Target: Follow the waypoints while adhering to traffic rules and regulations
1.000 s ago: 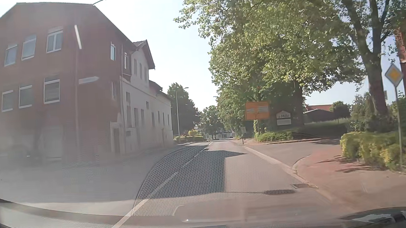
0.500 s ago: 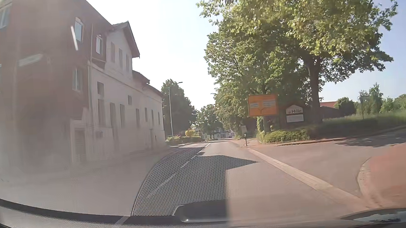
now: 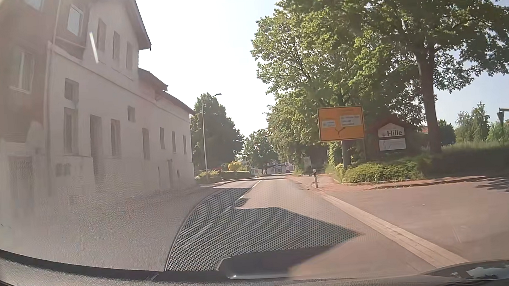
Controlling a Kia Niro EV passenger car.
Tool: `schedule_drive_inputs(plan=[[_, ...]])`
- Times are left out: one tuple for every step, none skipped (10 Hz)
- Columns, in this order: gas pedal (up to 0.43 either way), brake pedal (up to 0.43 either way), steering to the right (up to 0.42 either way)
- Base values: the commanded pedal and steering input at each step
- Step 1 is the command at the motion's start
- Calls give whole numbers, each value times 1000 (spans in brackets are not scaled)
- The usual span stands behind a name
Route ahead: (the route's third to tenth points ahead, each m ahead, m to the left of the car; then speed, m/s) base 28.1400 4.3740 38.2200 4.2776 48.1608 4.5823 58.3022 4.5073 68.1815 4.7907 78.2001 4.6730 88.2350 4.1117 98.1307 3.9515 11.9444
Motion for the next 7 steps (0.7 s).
schedule_drive_inputs(plan=[[177,0,1],[177,0,0],[177,0,0],[177,0,-1],[177,0,-1],[177,0,-1],[177,0,-1]])
